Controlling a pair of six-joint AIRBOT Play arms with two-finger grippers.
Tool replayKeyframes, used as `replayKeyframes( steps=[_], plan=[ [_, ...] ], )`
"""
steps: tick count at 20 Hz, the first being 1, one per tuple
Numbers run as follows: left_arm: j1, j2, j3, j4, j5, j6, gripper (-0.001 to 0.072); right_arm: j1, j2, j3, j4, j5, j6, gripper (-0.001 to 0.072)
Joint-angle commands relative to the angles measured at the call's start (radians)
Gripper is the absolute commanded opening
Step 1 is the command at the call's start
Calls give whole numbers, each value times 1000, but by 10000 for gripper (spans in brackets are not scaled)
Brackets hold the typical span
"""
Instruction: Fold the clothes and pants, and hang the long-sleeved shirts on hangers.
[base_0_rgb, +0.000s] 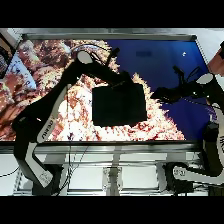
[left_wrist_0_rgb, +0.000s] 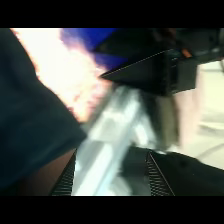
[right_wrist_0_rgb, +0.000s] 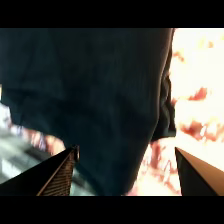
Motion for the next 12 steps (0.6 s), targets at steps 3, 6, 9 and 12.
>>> replayKeyframes(
  steps=[3,6,9,12],
  plan=[
    [73,101,-18,597,-188,-106,466,89,-93,0,1,-154,-2,699],
    [67,136,-135,668,-243,-105,465,140,-176,0,2,-201,0,698],
    [56,165,-303,668,-153,-100,418,173,-220,3,4,-237,0,697],
    [2,204,-457,668,-36,-77,349,191,-254,29,6,-268,3,693]
  ],
)
